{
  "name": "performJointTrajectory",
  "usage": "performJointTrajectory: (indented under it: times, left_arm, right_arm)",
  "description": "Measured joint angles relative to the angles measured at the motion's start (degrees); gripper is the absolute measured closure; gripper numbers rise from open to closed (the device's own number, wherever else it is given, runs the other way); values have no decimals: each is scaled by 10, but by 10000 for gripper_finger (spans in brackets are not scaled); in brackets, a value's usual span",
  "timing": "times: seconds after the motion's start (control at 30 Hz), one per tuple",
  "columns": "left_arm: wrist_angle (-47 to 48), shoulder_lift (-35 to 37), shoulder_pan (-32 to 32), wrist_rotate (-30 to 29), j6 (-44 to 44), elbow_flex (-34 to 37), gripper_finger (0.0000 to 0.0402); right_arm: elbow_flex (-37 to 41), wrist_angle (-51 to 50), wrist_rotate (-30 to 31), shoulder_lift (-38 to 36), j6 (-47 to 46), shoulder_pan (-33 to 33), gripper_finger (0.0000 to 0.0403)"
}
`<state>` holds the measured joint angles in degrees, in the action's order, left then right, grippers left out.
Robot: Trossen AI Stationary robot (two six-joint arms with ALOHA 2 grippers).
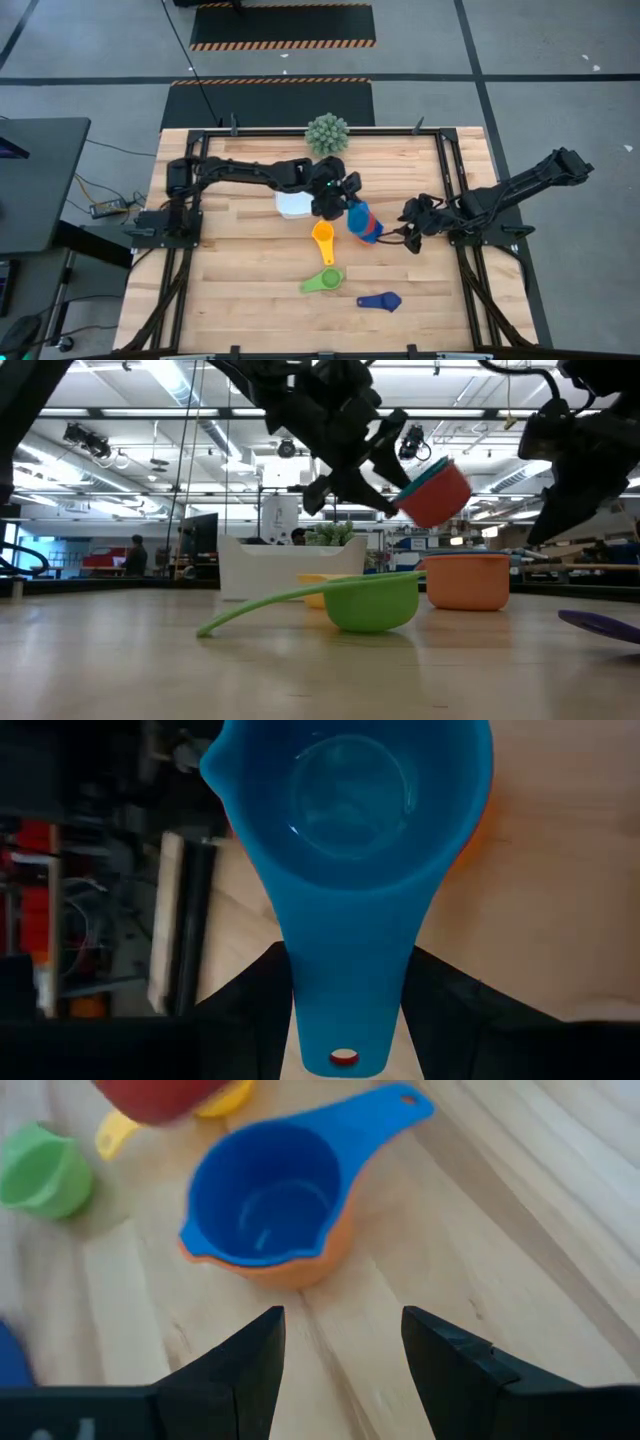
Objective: Nest measuring cups in basket
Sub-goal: Stack the left stacked nesting cups on the right stacked nesting cup
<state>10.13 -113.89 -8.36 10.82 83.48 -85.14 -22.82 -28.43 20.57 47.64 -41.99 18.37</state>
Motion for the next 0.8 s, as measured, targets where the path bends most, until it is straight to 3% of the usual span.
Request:
performJointTrajectory:
  times: [0.37, 0.57, 0.8]
  left_arm:
    - [90, -46, -12, 33, 18, -82, 234]
    - [69, -78, -12, 43, 40, -107, 234]
    - [93, -90, -12, 45, 39, -112, 234]
  right_arm:
    - [48, 102, 7, 31, -20, 0, 194]
    - [49, 72, -19, 17, -39, 1, 194]
    - [49, 63, -2, -1, -41, 14, 194]
